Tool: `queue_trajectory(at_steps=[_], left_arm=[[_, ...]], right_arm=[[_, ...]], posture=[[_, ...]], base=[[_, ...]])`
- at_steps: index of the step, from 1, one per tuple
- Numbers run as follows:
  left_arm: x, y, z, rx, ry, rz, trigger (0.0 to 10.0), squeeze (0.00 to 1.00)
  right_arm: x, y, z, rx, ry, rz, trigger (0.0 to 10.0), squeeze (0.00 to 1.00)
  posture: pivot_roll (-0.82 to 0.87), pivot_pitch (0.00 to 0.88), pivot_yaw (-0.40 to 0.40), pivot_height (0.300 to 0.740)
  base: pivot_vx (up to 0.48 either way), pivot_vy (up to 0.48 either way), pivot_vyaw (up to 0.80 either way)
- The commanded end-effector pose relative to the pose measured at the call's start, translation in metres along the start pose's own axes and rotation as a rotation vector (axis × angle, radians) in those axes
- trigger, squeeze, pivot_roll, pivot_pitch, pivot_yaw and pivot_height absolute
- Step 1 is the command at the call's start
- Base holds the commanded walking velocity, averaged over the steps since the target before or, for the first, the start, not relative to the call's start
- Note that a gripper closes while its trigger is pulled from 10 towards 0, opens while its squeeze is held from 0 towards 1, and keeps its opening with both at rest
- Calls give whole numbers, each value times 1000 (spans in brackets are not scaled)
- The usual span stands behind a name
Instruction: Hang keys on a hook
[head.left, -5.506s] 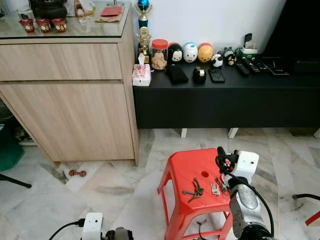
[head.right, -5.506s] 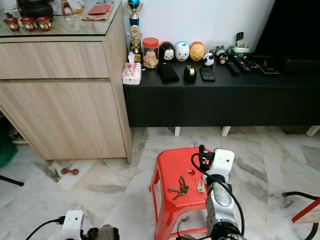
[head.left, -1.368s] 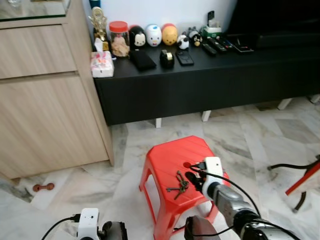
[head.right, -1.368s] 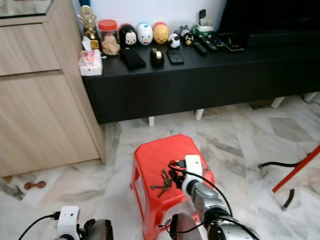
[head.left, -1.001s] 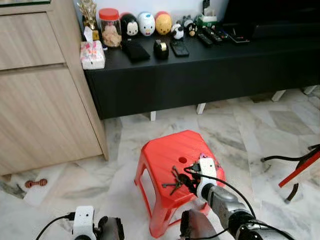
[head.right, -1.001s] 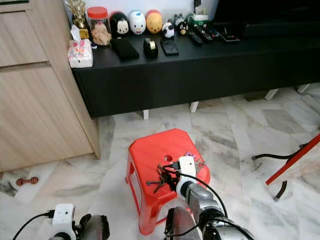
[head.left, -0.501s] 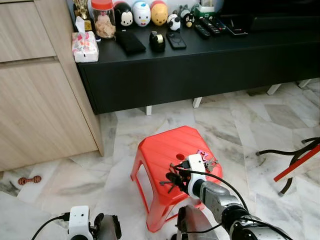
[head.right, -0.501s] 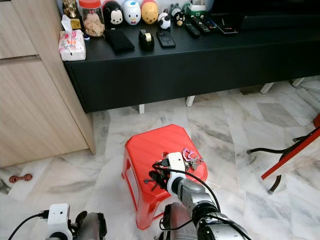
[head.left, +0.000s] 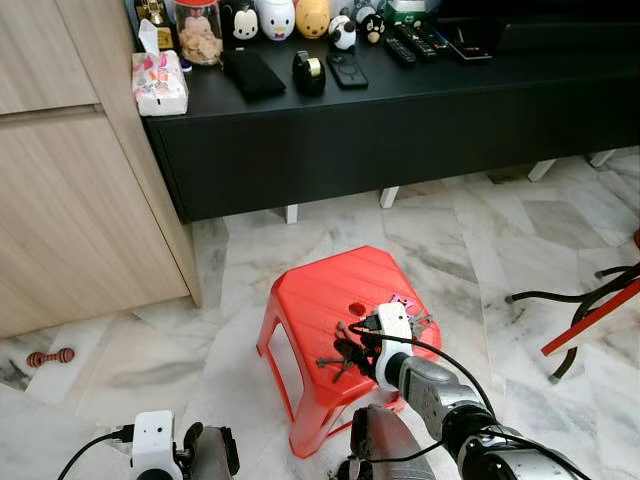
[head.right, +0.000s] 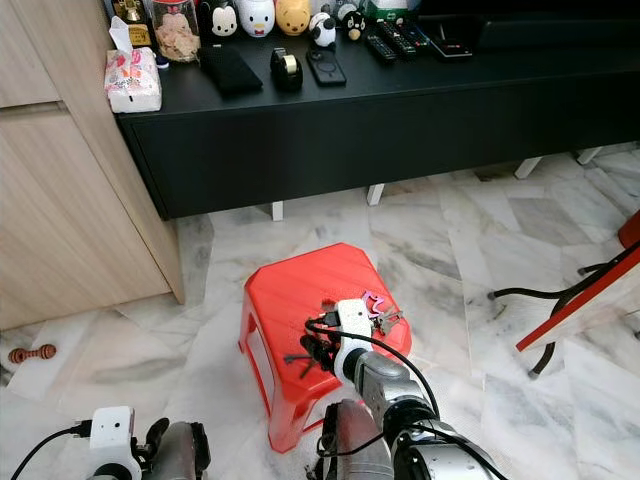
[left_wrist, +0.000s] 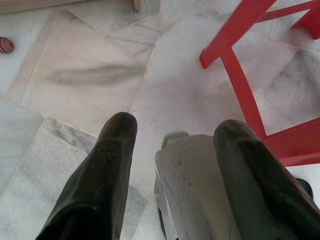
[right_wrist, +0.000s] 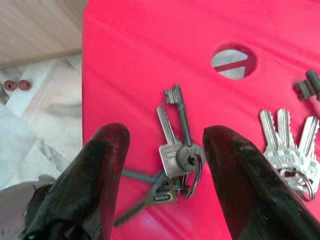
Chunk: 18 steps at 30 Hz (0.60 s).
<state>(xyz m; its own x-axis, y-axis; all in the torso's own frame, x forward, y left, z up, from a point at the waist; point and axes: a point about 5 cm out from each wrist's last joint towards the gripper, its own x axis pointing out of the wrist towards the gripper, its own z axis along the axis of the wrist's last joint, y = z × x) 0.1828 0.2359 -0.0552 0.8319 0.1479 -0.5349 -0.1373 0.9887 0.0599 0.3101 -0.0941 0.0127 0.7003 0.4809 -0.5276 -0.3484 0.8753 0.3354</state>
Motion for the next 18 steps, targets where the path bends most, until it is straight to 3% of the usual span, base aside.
queue_trajectory(at_steps=[1,18], left_arm=[[-41,-18,-76,-30,322,-48,10000,0],[-42,-18,-76,-32,325,-53,10000,0]], right_arm=[[-1,-2,-6,9,14,-5,10000,0],[-1,-2,-11,35,41,-41,10000,0]], posture=[[114,238,-190,611],[112,246,-191,611]], base=[[0,0,0],[0,0,0]])
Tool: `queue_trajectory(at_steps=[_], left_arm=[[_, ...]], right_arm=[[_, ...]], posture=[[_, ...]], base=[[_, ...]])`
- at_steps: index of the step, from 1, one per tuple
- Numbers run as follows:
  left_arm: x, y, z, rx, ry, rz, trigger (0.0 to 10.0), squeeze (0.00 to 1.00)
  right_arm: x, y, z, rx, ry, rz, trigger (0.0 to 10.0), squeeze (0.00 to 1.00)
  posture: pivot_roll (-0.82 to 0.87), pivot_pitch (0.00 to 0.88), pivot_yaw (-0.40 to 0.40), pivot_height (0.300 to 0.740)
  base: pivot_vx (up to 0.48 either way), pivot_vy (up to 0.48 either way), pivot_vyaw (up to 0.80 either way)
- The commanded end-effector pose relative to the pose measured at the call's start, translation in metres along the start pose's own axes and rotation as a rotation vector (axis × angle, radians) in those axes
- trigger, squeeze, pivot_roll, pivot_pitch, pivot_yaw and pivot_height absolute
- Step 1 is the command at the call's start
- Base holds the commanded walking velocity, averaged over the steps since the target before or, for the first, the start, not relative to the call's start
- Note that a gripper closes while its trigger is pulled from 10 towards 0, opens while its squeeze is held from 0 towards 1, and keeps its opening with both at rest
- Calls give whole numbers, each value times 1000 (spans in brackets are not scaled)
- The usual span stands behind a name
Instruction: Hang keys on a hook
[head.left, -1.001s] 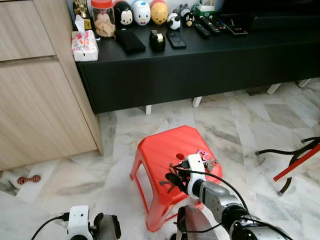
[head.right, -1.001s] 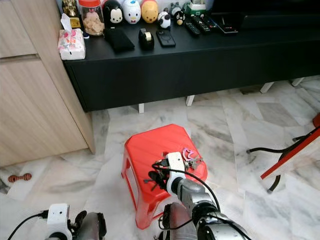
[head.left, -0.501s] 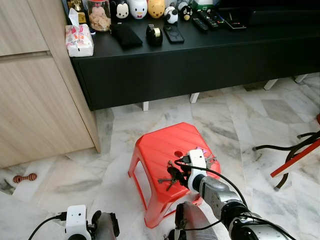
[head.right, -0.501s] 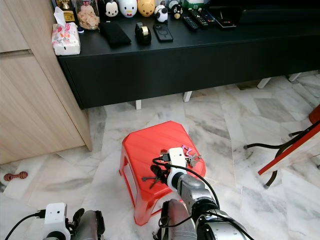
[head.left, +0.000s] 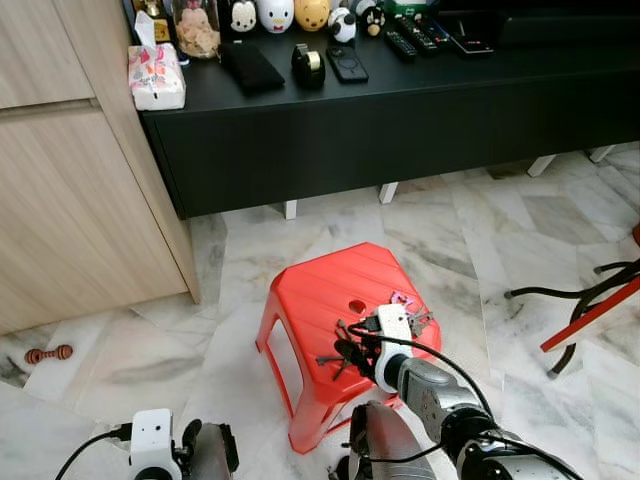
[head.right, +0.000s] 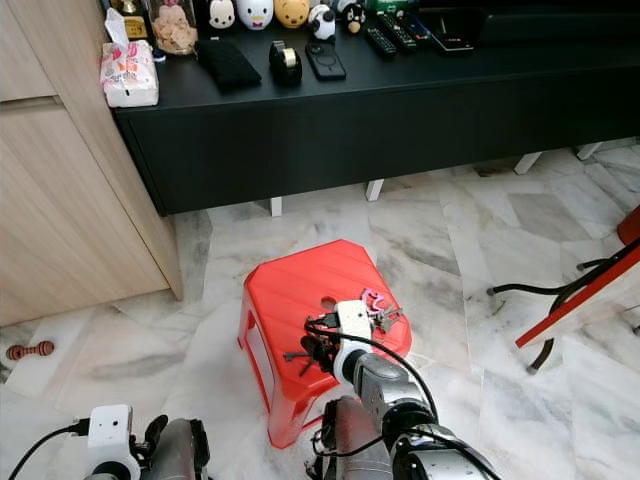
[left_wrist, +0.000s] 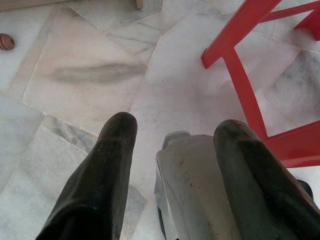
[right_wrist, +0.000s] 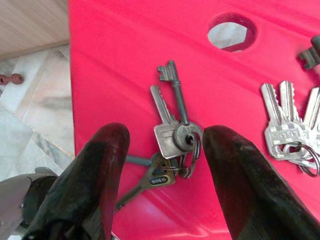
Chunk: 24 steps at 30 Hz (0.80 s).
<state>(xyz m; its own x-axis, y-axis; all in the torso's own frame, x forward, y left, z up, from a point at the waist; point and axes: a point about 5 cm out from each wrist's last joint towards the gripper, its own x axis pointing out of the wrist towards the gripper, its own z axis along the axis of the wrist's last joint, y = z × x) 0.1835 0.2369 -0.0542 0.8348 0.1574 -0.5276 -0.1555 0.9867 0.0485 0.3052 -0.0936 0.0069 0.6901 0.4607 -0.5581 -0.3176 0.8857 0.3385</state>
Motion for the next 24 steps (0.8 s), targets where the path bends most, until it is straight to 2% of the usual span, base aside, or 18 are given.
queue_trajectory(at_steps=[1,24], left_arm=[[-43,-18,-77,-13,333,-59,10000,0],[-41,-20,-77,-15,334,-65,10000,0]], right_arm=[[-1,-3,-4,13,13,-17,10000,0],[-3,-6,-17,18,59,-35,10000,0]], posture=[[112,246,-191,611],[111,245,-199,611]], base=[[0,0,0],[0,0,0]])
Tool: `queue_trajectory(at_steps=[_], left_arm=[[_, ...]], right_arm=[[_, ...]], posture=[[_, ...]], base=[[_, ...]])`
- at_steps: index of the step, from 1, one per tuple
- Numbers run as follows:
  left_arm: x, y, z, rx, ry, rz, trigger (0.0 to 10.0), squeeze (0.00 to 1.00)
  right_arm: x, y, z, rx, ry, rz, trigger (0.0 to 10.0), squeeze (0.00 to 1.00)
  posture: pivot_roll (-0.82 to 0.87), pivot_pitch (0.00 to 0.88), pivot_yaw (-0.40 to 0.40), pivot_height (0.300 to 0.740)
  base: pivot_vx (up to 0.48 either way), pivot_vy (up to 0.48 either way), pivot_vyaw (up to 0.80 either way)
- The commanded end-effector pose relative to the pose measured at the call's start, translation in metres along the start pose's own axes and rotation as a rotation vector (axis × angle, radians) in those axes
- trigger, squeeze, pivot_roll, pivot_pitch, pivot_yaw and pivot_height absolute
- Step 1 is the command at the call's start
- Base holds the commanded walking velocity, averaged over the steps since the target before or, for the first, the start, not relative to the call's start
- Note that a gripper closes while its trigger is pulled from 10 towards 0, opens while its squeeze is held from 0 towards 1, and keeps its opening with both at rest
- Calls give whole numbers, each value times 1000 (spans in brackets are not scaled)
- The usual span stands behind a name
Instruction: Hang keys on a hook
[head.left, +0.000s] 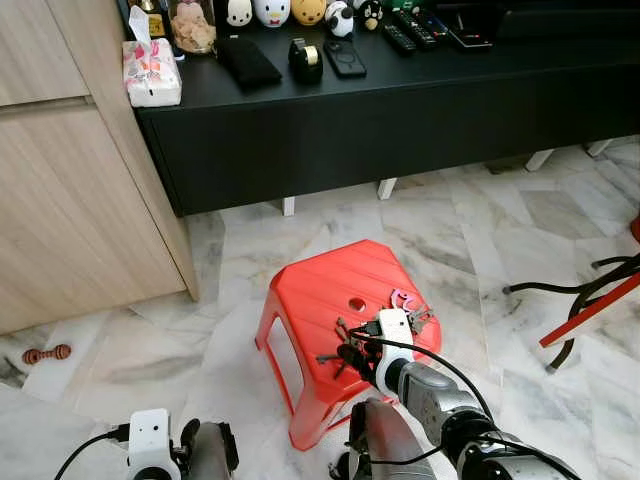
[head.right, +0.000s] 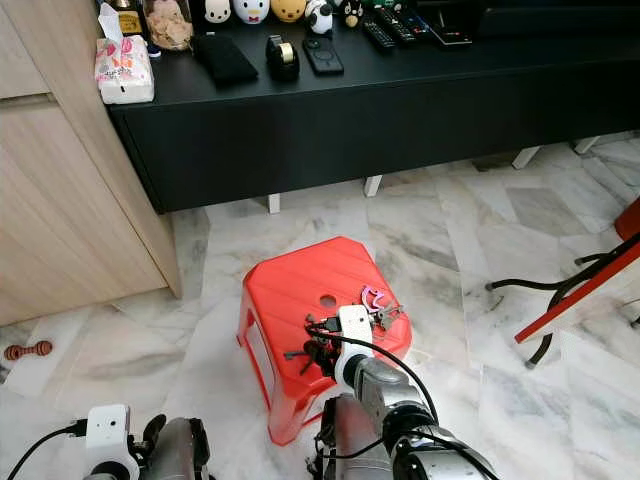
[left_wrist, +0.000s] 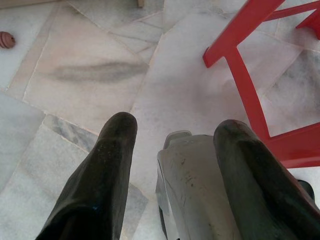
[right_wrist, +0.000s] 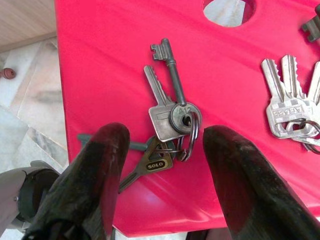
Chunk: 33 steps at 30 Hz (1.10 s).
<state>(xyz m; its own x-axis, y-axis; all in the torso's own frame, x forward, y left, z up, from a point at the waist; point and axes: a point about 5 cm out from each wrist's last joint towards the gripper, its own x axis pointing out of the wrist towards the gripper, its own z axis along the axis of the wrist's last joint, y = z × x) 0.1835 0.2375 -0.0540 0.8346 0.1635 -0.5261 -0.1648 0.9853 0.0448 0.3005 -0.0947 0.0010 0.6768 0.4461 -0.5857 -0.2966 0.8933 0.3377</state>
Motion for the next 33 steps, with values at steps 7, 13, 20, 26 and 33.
queue_trajectory(at_steps=[7,13,20,26,33], left_arm=[[-41,-21,-77,-6,336,-71,10000,0],[-41,-22,-77,-6,341,-74,10000,0],[-40,-23,-77,-5,342,-78,10000,0],[-40,-23,-76,-1,343,-85,10000,0],[-40,-22,-77,5,346,-85,10000,0]], right_arm=[[-3,-7,-11,3,33,-23,0,0],[-4,-9,-13,1,31,-29,0,0],[-4,-9,-13,4,23,-30,0,0],[-4,-10,-15,6,24,-33,0,0],[-4,-10,-16,9,21,-35,0,0]], posture=[[109,245,-201,611],[106,247,-201,611],[107,247,-200,611],[109,245,-199,611],[111,245,-195,611]], base=[[0,0,0],[0,0,0],[0,0,0],[0,0,0],[0,0,0]])
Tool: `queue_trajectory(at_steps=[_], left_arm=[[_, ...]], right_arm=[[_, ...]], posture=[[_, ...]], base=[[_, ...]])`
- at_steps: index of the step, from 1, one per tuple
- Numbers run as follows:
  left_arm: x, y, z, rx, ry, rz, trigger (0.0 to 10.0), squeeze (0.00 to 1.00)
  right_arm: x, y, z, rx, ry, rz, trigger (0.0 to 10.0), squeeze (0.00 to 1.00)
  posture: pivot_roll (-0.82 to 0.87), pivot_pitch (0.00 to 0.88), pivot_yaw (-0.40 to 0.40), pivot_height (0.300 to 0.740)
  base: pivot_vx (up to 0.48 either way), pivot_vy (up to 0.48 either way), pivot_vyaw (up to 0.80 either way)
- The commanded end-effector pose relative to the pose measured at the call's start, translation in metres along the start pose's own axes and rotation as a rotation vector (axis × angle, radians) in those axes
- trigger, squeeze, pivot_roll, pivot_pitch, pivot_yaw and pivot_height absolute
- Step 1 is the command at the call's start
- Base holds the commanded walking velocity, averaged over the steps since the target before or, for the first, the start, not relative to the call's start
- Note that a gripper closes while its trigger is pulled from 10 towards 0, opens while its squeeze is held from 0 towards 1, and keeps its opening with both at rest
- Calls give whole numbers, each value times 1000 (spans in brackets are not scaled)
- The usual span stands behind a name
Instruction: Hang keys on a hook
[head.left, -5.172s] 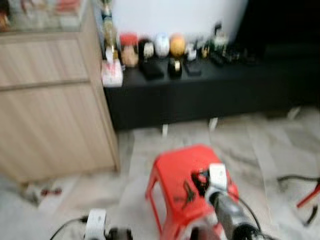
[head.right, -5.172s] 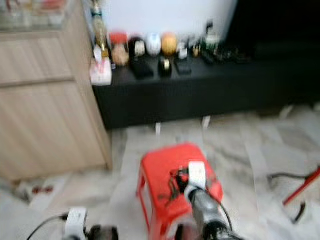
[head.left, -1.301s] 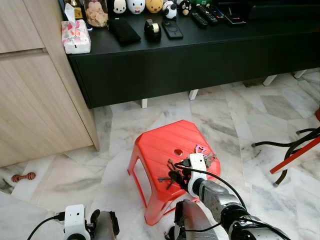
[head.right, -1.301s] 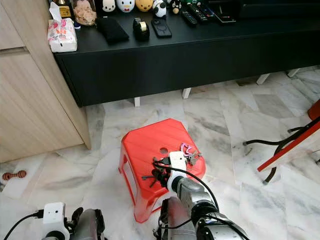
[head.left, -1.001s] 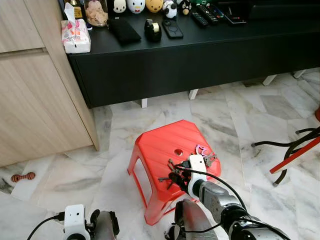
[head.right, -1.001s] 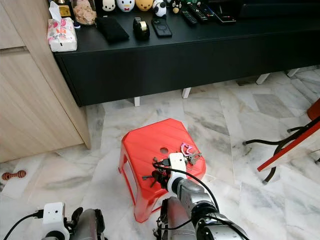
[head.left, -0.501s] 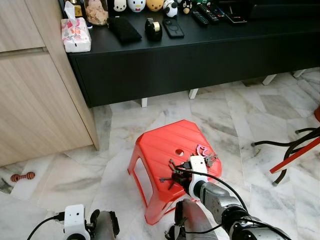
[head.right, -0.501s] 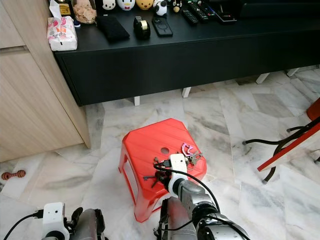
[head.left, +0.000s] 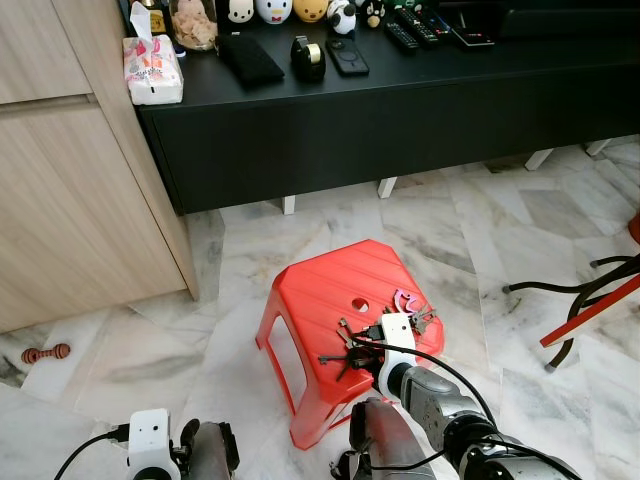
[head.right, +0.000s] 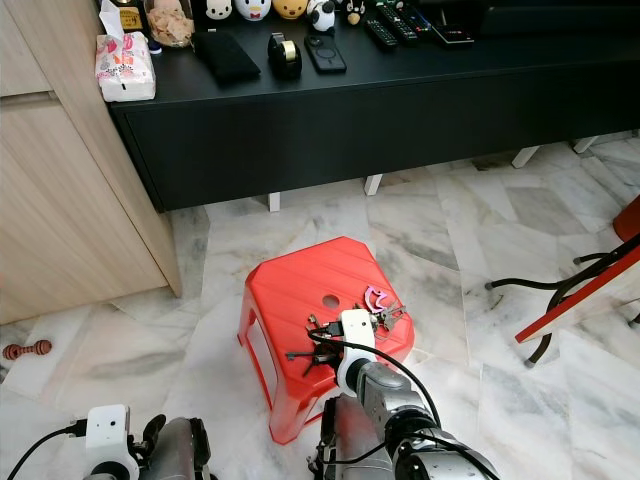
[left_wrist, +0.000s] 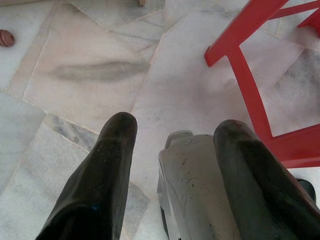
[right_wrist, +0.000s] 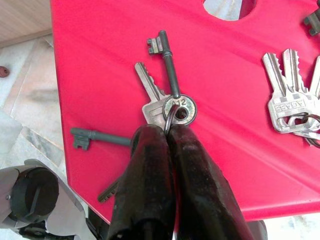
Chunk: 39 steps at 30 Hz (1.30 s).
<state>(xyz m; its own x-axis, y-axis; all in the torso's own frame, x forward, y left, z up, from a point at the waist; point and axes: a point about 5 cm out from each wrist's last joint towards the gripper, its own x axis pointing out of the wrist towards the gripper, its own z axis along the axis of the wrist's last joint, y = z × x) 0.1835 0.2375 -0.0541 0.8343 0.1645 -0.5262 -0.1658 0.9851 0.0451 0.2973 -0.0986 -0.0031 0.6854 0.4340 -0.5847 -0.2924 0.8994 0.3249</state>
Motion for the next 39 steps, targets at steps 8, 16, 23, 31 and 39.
queue_trajectory(at_steps=[8,16,23,31,39], left_arm=[[-33,-24,-70,14,334,-97,10000,0],[-24,-27,-59,21,317,-103,10000,0],[-17,-32,-53,33,316,-117,10000,0],[-11,-33,-46,44,318,-107,10000,0],[-8,-32,-43,47,322,-104,10000,0]], right_arm=[[-2,-6,0,1,-23,-33,0,0],[-4,-12,28,-47,-158,-69,0,0],[-8,-12,50,-87,-286,-51,0,0],[-19,-19,69,-158,-475,-94,10000,0],[-26,-21,76,-171,-570,-126,10000,0]], posture=[[112,214,-189,611],[109,170,-181,611],[102,121,-174,611],[93,54,-163,611],[75,2,-141,611]], base=[[0,0,0],[0,0,0],[0,0,0],[0,0,0],[0,0,0]])
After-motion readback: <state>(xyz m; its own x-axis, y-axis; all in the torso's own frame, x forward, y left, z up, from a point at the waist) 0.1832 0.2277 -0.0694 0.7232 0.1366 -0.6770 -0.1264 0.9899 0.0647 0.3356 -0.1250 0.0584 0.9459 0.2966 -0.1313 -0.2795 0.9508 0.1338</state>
